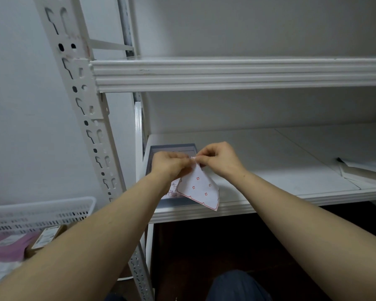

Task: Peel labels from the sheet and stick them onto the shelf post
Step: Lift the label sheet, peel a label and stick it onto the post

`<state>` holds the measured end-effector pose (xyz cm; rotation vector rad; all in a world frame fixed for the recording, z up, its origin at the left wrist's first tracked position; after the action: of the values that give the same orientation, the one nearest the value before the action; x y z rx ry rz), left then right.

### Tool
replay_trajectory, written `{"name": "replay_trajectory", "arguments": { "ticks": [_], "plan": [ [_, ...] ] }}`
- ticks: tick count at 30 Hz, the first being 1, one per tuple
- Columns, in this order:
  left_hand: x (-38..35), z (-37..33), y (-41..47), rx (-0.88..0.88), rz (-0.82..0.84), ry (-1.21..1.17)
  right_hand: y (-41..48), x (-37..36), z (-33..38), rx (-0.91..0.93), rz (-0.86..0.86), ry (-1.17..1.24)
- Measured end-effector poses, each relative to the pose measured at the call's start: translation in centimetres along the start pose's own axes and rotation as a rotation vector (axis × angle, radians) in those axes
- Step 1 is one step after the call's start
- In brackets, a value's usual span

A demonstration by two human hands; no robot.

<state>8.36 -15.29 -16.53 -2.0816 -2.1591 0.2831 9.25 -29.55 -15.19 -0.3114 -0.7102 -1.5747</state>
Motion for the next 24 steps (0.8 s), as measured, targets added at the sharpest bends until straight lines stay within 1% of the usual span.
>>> {"name": "replay_trajectory", "arguments": {
  "ticks": [4, 11, 17, 21, 24],
  "plan": [
    [-0.7, 0.5, 0.4, -0.010, -0.032, 0.040, -0.5, 1.0, -1.0, -0.081, 0.005, 0.213],
    [-2.1, 1.0, 0.9, 0.041, -0.078, 0.041, -0.7, 2.5, -3.5, -0.206, -0.025, 0.443],
    [-3.6, 2.1, 2.2, 0.109, -0.098, 0.020, -1.0, 4.4, -6.4, -0.339, -0.164, 0.632],
    [-5.0, 3.1, 2.9, 0.148, -0.093, -0.019, -1.4, 5.5, -8.1, -0.378, -0.243, 0.690],
    [-6.9, 3.7, 3.8, 0.176, -0.085, -0.031, -1.6, 6.5, -9.9, -0.389, -0.272, 0.619]
  ]
}}
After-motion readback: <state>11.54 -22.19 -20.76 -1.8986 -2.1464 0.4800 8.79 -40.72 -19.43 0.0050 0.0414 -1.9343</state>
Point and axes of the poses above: each hand's wrist, its own y-axis towards the middle knuckle, its own x-axis out of the back of the hand, z = x × y, the point moved 6 cm from there along y, towards the middle knuckle, and after that the axes turned 5 degrees about x, right-handed, at the moved point
